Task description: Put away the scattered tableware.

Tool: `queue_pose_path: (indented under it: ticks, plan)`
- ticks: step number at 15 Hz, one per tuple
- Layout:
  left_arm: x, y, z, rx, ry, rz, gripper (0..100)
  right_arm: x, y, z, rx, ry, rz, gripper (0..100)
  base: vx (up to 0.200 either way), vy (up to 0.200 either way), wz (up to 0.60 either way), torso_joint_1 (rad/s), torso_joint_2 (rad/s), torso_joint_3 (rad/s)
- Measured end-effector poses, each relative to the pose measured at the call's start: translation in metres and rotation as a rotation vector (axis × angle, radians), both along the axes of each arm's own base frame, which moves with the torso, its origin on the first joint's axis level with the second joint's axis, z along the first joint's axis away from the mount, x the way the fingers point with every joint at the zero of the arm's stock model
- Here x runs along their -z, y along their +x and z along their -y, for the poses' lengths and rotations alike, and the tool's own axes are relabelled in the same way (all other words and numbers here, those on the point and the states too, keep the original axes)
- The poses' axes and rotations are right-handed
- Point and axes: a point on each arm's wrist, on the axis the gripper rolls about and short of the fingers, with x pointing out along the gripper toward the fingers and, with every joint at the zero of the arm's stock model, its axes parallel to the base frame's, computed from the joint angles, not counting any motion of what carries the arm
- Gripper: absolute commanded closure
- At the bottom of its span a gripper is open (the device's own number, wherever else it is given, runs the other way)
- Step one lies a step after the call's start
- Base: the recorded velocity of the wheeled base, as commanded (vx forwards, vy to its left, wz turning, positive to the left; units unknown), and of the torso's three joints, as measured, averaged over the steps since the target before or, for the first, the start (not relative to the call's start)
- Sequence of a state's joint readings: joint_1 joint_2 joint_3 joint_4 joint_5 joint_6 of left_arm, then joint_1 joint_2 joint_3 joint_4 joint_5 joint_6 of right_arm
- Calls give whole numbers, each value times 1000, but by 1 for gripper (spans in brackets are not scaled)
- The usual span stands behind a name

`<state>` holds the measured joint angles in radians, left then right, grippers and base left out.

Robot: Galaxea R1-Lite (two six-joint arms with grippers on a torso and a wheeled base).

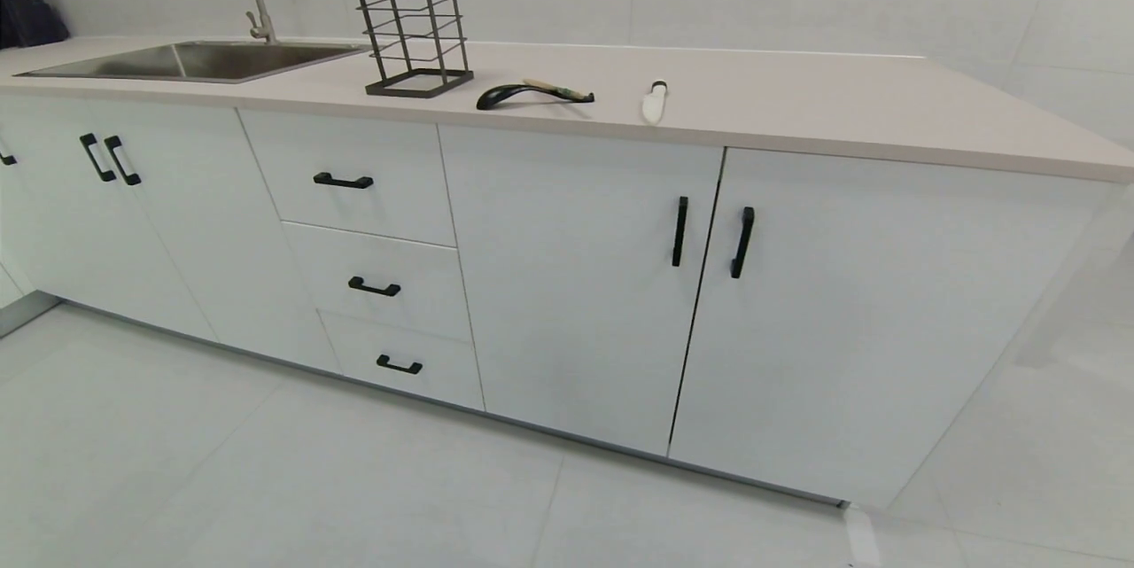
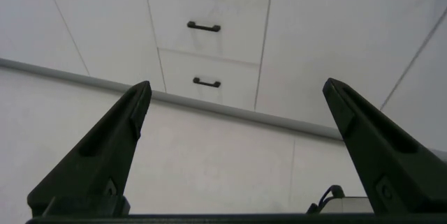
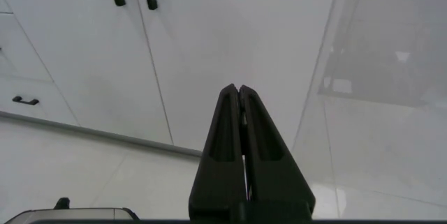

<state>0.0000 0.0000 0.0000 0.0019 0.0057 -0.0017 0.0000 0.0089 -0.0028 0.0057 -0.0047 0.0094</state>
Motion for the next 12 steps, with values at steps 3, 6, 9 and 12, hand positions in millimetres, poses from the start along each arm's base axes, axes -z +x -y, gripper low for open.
queue_pose_path:
  ticks: [3, 6, 9, 12]
  plan:
    - [0, 0, 0, 0, 0, 0, 0, 0, 0, 0, 1, 0, 0, 100, 200, 200, 0, 1, -1, 2]
    - [0, 0, 0, 0, 0, 1, 0, 0, 0, 0, 0, 0, -2, 100, 67, 200, 0, 6, 2, 7]
    - [0, 0, 0, 0, 0, 1, 0, 0, 0, 0, 0, 0, -2, 100, 0, 200, 0, 5, 2, -2]
    - [0, 0, 0, 0, 1, 0, 0, 0, 0, 0, 1, 0, -1, 100, 0, 200, 0, 4, 5, 5]
